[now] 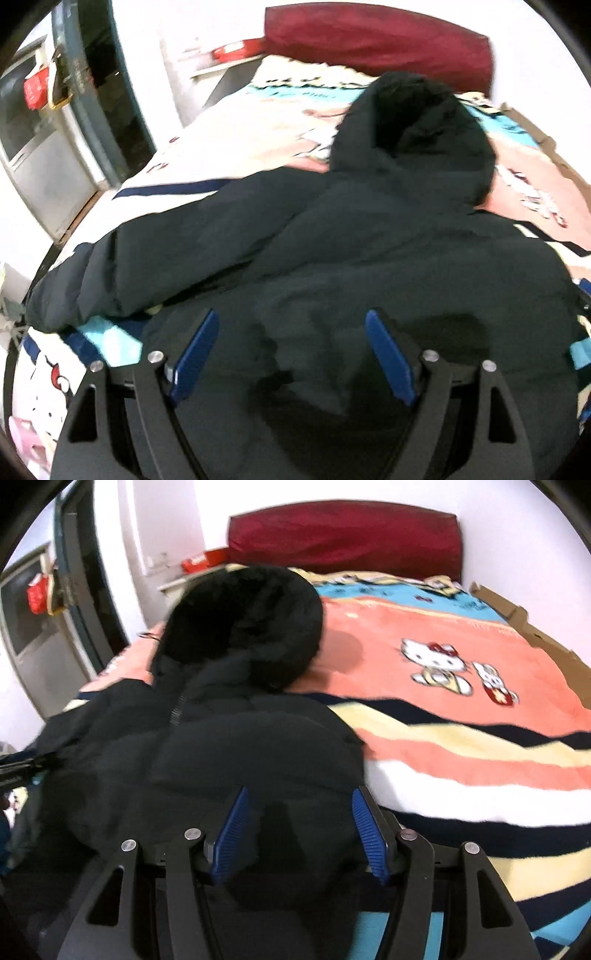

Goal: Fold large clothes

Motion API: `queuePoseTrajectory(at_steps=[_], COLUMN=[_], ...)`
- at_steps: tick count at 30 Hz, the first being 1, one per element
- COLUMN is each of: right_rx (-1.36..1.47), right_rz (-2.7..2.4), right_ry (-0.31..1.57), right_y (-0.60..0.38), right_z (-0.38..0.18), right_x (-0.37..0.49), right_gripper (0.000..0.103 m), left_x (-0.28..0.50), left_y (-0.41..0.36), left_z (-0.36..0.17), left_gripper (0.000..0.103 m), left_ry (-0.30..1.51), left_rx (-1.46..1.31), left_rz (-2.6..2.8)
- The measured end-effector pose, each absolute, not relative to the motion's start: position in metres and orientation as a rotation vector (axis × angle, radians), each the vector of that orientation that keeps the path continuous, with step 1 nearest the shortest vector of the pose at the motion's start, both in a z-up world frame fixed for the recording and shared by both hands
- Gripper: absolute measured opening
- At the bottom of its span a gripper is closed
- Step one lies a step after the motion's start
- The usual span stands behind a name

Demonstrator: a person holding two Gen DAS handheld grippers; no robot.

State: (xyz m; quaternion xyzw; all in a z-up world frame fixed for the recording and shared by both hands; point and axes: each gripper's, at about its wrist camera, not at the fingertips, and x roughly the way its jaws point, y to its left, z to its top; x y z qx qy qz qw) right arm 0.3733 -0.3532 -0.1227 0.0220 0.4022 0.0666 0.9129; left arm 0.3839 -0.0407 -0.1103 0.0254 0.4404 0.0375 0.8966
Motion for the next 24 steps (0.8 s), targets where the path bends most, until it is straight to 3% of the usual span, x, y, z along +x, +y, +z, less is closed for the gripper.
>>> queuePoseTrajectory(at_steps=[9,16,24], right_rx=[0.016,0.059,0.175], right_rz=[0.193,0.121,0.059], right_ry=[0.919,0.937,0.855], right_y=[-0.311,-0.322,-0.318], right_z=[-0.152,-0.140,-0.091], right_x=[0.371,0.345,0.268], right_gripper=[0.061,0.061,0.061], left_x=[0.391,0.362,0.296], left_y=[-0.060,-0.047,-0.012], left_z=[-0.159,-0.142,-0.094], left_gripper=[0.082,0.082,0.082], left_ry=[1.030,1.042,0.974], left_rx=[0.086,0.056,-0.012], left_rz=[0.050,0.033,0.044])
